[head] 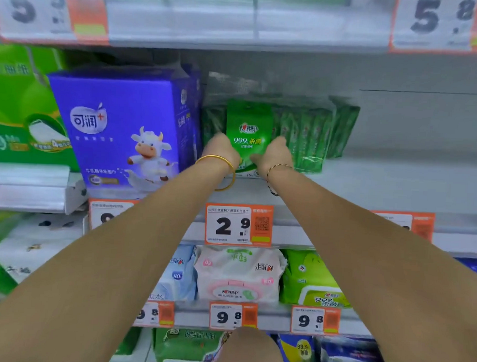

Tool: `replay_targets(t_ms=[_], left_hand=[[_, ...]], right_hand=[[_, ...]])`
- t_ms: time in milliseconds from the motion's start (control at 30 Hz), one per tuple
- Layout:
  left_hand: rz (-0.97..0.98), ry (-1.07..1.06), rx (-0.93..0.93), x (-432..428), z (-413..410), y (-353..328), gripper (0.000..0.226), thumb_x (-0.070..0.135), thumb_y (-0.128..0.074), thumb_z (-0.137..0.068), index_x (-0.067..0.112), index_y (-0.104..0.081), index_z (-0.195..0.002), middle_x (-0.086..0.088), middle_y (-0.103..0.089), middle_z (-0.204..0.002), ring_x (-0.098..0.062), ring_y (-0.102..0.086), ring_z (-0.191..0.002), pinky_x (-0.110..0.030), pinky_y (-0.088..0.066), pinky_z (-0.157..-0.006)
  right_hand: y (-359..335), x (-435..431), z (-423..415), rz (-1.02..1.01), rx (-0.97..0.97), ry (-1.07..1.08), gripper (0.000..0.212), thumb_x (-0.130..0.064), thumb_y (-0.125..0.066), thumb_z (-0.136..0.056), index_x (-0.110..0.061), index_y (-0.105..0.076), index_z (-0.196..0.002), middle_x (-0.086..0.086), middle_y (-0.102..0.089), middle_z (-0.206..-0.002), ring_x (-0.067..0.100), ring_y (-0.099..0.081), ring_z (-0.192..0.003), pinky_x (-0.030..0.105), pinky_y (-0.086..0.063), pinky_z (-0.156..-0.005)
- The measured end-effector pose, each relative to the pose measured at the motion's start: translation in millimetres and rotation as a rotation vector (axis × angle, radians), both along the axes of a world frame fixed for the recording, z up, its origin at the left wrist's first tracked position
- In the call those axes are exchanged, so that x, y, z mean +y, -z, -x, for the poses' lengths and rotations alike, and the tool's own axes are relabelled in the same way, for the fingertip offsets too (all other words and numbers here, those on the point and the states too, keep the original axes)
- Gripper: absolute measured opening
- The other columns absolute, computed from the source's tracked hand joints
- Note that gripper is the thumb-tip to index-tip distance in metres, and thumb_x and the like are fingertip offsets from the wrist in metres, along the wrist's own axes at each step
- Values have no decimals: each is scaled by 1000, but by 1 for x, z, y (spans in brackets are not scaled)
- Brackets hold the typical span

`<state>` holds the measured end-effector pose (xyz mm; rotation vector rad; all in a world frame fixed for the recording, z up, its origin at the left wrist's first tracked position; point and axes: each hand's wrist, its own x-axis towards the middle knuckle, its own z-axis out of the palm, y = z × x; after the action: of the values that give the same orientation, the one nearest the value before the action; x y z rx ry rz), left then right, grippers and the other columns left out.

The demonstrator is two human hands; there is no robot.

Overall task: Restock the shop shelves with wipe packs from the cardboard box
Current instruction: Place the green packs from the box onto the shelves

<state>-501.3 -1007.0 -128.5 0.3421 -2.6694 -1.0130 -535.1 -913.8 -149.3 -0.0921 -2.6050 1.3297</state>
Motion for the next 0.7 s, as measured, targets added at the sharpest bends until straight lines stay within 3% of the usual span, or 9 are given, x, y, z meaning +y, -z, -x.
replay_targets(t_ms=[233, 333, 433, 500, 600, 700], left_hand=[[24, 19, -50, 17, -30, -4, 51, 4, -51, -90, -1, -27, -136, -23, -42, -136, -37, -46, -124, -39, -38, -101], [117, 118, 183, 33, -62, -5, 60, 3, -50, -88, 4, -24, -141, -20, -32, -141, -37, -37, -129, -40, -31, -106], [111, 309, 499, 62, -106, 10, 54, 0, -49, -85, 6, -36, -137, -15, -41, -136, -30, -41, -125, -35, -34, -106], [26, 469, 544, 93, -140, 36, 48, 1, -50, -84, 8, -44, -131, -11, -47, -128, -26, -47, -120, -35, -39, -102], [91, 730, 306, 150, -182, 99, 44, 10, -50, -87, 14, -45, -131, -4, -47, -128, -20, -46, -120, -26, -35, -101], [296, 940, -107, 207, -193, 166, 40, 19, -46, -93, 17, -42, -132, -4, -41, -134, -23, -43, -125, -37, -38, -102]], right_hand=[[-7, 10, -5, -48, -10, -17, 60, -29, -67, -85, -1, -34, -125, 18, -52, -129, 34, -54, -115, 40, -46, -93], [-16, 34, -30, 30, 69, -57, 54, -26, -65, -86, -1, -34, -122, 17, -51, -124, 30, -56, -104, 45, -50, -91], [-12, 82, -94, 129, 243, -125, 29, -18, -61, -88, -11, -38, -104, 4, -54, -94, 28, -61, -85, 40, -54, -72], [9, 127, -150, 151, 282, -104, 22, -14, -60, -88, -16, -41, -99, 0, -57, -85, 25, -66, -68, 25, -48, -52], [79, 209, -212, 89, 117, 14, 17, -10, -59, -88, -18, -48, -97, 5, -61, -85, 21, -65, -57, 13, -40, -42], [175, 296, -246, -3, -253, 179, 16, -10, -58, -88, -14, -50, -101, 15, -64, -93, 13, -62, -52, 16, -43, -41]])
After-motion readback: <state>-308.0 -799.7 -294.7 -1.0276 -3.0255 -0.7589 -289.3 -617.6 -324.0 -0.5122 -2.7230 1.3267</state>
